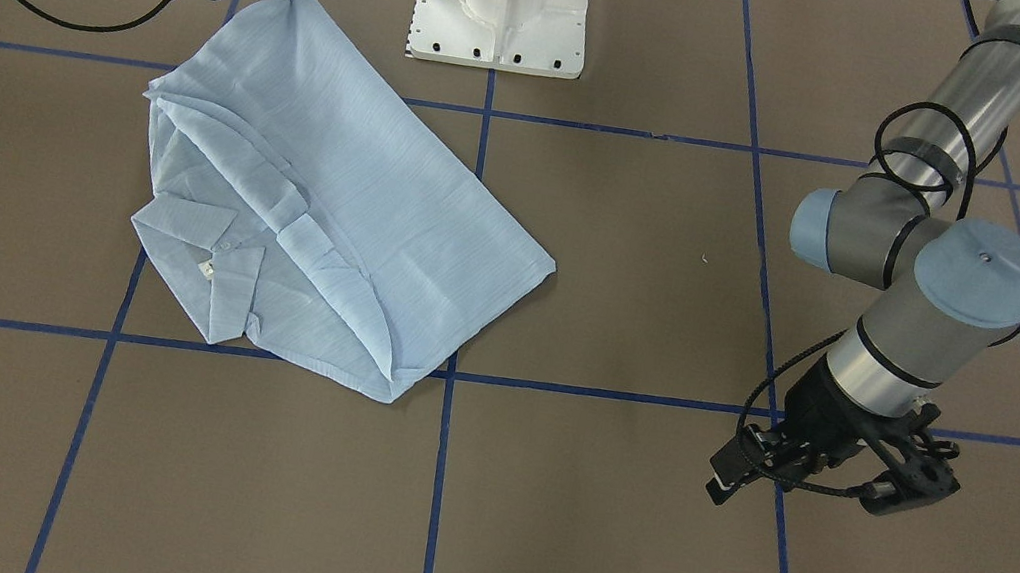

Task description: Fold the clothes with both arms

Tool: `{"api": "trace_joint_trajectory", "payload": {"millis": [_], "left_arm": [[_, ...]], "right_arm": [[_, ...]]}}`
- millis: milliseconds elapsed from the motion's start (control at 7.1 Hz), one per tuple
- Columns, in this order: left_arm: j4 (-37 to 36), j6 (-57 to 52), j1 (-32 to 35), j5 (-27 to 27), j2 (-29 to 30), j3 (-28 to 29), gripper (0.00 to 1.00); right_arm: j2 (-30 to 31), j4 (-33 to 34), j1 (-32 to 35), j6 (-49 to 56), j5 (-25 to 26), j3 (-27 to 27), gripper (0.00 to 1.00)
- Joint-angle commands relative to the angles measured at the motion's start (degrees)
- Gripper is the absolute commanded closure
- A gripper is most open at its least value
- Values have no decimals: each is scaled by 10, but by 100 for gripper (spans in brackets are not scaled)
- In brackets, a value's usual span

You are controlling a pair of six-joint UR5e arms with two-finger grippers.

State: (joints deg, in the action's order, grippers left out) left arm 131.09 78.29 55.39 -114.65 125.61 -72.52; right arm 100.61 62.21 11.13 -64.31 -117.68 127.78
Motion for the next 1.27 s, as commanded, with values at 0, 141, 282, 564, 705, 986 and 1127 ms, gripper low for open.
{"api": "trace_joint_trajectory", "payload": {"millis": [0, 141, 282, 564, 705, 986, 1127], "left_arm": [[3, -1, -4, -4, 2, -2, 1], [0, -1, -8, -6, 2, -9, 1], [-20, 1, -32, -4, 0, -40, 1], [-89, 68, -99, 3, -14, -107, 1], [-104, 131, -142, 20, -16, -131, 1], [-246, 200, -237, 71, -11, -226, 2], [-260, 236, -278, 87, -11, -227, 4]], "right_arm": [[-31, -1, -5, 0, 5, 0, 0], [-77, 0, 46, 1, 17, -5, 0], [-121, 0, 92, 1, 41, -18, 0], [-141, 0, 181, 2, 45, -26, 0], [-143, 0, 213, 5, 47, -34, 0], [-146, -1, 256, 11, 47, -53, 0], [-147, -1, 258, 11, 47, -66, 0]]}}
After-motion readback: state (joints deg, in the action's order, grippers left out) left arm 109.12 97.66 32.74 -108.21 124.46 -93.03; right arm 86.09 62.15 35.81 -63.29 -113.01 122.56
